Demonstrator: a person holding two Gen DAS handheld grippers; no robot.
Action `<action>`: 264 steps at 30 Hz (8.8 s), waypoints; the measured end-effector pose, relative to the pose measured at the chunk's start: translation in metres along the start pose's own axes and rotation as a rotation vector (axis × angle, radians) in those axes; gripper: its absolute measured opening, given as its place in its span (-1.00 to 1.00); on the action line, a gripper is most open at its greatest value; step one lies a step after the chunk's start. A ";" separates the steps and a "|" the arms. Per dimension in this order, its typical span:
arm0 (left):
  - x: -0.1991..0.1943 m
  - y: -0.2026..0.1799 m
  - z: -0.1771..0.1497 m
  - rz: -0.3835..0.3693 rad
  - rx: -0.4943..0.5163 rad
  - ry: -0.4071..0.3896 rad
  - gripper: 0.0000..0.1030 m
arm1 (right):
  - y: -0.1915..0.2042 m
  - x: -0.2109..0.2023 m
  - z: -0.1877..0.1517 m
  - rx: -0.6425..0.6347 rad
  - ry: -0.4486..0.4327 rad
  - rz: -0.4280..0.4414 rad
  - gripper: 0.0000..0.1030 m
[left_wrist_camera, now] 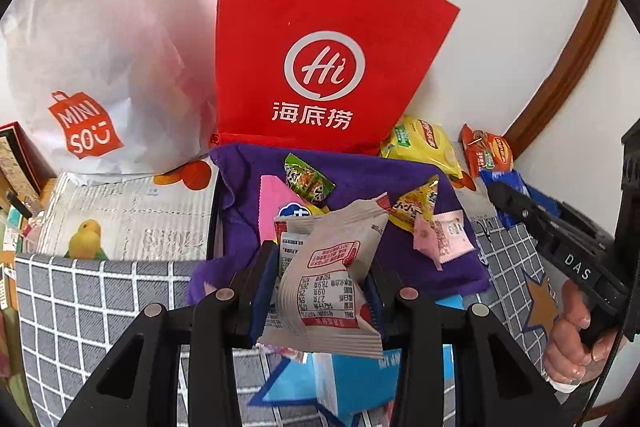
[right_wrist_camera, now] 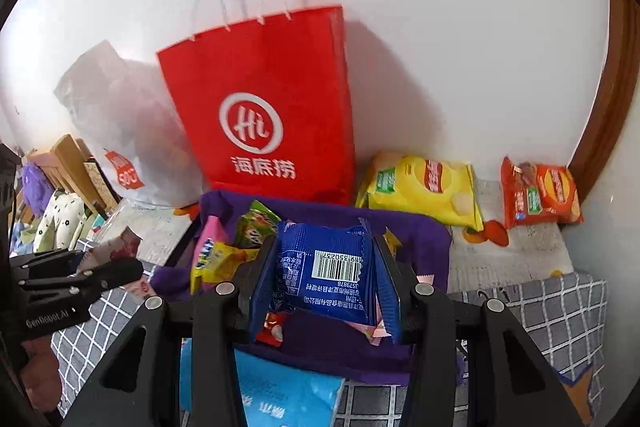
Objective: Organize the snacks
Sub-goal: 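Carry both held packets over the purple towel, then lower both packets toward the purple towel, then open both tools to release the packets and withdraw from the towel, then grasp the pink cake packet with the right tool while the left tool grasps a white printed packet, then lift both held packets and carry them over the purple towel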
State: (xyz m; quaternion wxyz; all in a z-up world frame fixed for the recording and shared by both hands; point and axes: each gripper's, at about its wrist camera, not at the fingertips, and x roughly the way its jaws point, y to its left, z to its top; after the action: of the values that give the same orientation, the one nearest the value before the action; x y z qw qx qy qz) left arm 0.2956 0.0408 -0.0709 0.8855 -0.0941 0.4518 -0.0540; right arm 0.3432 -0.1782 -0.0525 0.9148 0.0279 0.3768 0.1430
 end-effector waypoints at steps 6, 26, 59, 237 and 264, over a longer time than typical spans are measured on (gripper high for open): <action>0.023 -0.003 0.005 -0.024 -0.005 0.022 -0.27 | -0.024 0.020 0.001 0.059 0.040 0.003 -0.12; 0.032 -0.008 0.012 -0.034 0.006 0.016 -0.27 | -0.019 0.029 -0.004 0.005 0.056 -0.016 -0.12; 0.094 -0.023 0.019 0.055 0.083 0.066 -0.23 | -0.005 0.088 -0.030 -0.118 0.206 -0.120 -0.11; -0.082 -0.033 -0.118 -0.187 0.201 0.049 -0.64 | 0.058 -0.110 -0.158 0.080 0.032 -0.151 0.07; -0.040 -0.047 -0.044 -0.155 0.238 0.069 -0.64 | 0.039 -0.052 -0.086 0.036 -0.017 -0.141 0.07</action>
State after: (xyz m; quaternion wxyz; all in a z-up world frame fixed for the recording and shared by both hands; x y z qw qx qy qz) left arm 0.2361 -0.0034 -0.0540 0.8676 -0.0212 0.4636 -0.1789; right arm 0.2384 -0.1608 -0.0724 0.9251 0.0191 0.3724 0.0713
